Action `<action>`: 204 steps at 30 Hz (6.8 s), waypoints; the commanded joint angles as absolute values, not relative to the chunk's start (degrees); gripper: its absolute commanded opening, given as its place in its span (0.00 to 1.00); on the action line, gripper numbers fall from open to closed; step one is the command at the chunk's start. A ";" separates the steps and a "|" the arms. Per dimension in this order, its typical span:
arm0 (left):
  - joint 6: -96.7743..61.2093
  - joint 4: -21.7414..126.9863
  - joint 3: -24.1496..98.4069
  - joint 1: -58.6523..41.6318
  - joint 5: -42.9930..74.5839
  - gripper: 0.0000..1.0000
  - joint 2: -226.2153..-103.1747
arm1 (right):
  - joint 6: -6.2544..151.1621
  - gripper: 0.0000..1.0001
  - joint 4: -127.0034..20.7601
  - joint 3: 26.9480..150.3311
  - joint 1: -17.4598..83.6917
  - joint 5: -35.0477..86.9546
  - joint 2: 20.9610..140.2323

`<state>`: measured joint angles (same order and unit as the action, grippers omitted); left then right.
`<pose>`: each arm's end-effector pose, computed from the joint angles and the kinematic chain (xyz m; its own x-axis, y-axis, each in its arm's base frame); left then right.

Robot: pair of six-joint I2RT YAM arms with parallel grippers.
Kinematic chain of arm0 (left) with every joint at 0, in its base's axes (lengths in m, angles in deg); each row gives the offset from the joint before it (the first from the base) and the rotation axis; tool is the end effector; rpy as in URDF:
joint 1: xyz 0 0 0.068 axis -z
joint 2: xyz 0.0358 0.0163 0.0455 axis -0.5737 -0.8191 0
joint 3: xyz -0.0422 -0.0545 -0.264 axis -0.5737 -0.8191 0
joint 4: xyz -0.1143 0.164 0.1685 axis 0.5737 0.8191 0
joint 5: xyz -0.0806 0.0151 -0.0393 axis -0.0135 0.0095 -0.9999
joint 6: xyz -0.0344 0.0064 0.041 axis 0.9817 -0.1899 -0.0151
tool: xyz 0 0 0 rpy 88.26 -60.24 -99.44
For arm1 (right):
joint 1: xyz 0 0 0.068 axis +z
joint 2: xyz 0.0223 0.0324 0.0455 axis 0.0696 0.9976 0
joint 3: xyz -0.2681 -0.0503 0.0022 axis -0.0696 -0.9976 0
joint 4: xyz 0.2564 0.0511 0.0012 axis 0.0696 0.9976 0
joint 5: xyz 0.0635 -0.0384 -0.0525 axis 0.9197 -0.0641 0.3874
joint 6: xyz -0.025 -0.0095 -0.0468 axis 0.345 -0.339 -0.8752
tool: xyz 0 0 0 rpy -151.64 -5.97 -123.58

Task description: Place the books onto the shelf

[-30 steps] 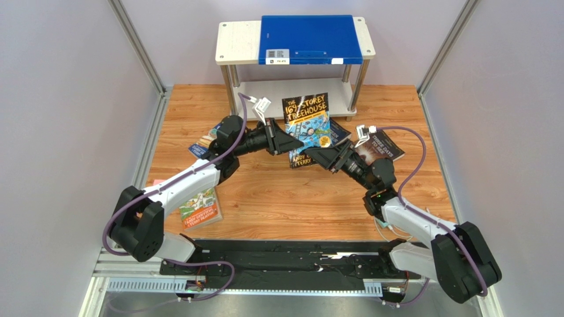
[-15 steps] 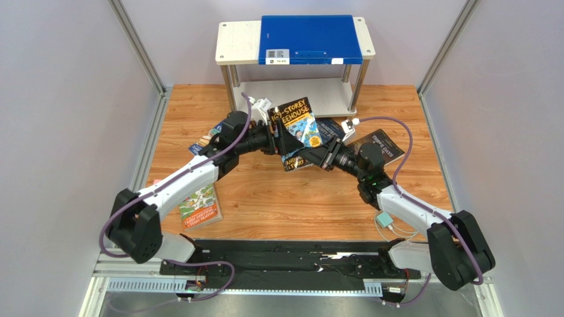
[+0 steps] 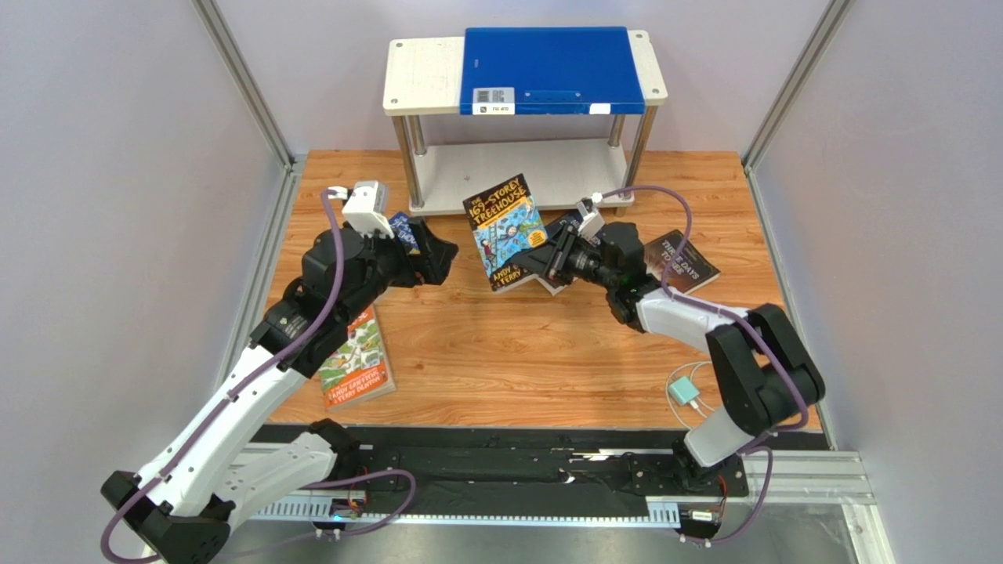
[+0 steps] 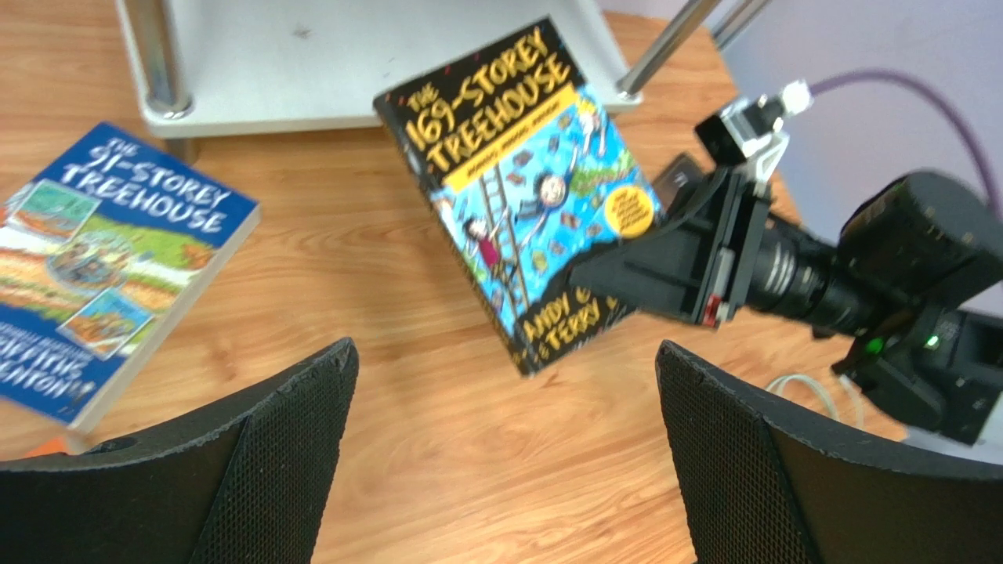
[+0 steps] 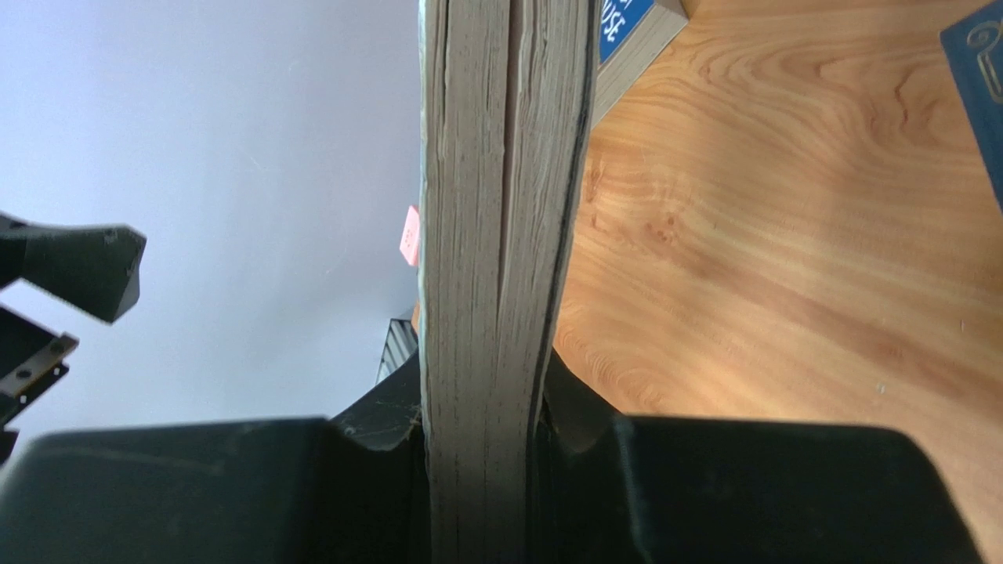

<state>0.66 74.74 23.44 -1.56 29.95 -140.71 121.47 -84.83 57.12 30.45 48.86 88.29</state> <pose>0.1670 -0.1060 0.3851 -0.3945 -0.3359 -0.8553 0.3088 0.8282 -0.4677 0.2896 0.1642 0.2234 -0.8012 0.3972 -0.4475 -0.2904 0.3958 0.8712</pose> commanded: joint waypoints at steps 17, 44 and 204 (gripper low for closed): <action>-7.83 84.26 27.89 -1.35 31.44 1.00 -137.81 | 125.23 0.00 -88.79 97.36 31.24 46.09 118.51; -10.11 81.88 22.97 -1.17 25.55 1.00 -129.63 | 127.34 0.14 -73.76 133.40 32.99 36.94 143.74; 13.79 103.68 11.45 -49.69 43.04 0.00 -166.03 | 105.01 0.97 -40.79 116.98 59.71 46.61 131.18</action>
<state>11.13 100.96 11.70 -49.34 39.26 -169.21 103.51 -37.58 114.43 59.21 44.88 130.21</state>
